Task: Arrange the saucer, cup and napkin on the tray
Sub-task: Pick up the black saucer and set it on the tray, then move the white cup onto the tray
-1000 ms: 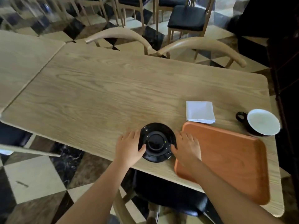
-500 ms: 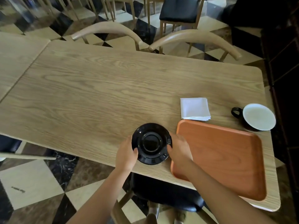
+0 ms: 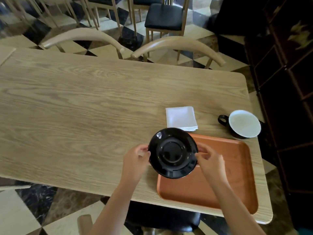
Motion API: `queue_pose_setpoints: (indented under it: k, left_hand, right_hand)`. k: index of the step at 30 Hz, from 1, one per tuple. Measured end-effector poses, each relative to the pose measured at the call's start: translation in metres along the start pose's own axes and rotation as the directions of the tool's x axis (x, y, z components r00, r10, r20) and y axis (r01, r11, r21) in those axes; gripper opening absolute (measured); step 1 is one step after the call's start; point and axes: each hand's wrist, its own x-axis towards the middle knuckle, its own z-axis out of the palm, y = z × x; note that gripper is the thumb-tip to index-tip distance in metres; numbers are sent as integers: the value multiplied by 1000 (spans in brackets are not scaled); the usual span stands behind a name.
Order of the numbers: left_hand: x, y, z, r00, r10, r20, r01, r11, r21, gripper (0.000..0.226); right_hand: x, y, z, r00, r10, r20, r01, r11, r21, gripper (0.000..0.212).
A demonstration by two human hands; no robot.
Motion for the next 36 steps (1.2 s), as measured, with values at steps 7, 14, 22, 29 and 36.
queue_pose_setpoints:
  k: [7, 14, 22, 29, 36]
  left_hand:
    - [10, 0, 32, 997, 67, 44, -75, 972, 222, 14]
    - [14, 5, 41, 996, 60, 58, -76, 942, 326, 12]
    - [22, 7, 42, 1000, -12, 18, 8, 978, 207, 14]
    - [23, 3, 40, 998, -32, 54, 22, 984, 178, 14]
    - [23, 28, 41, 981, 187, 56, -192, 887, 419, 39]
  right_hand:
    - [11, 38, -9, 998, 70, 3, -70, 993, 91, 40]
    - [20, 49, -9, 998, 48, 28, -52, 988, 146, 48]
    - [30, 43, -13, 997, 8, 83, -18, 993, 120, 34]
    - [34, 36, -25, 986, -12, 165, 18, 999, -33, 32]
    - [40, 21, -64, 962, -110, 249, 171, 956, -239, 25]
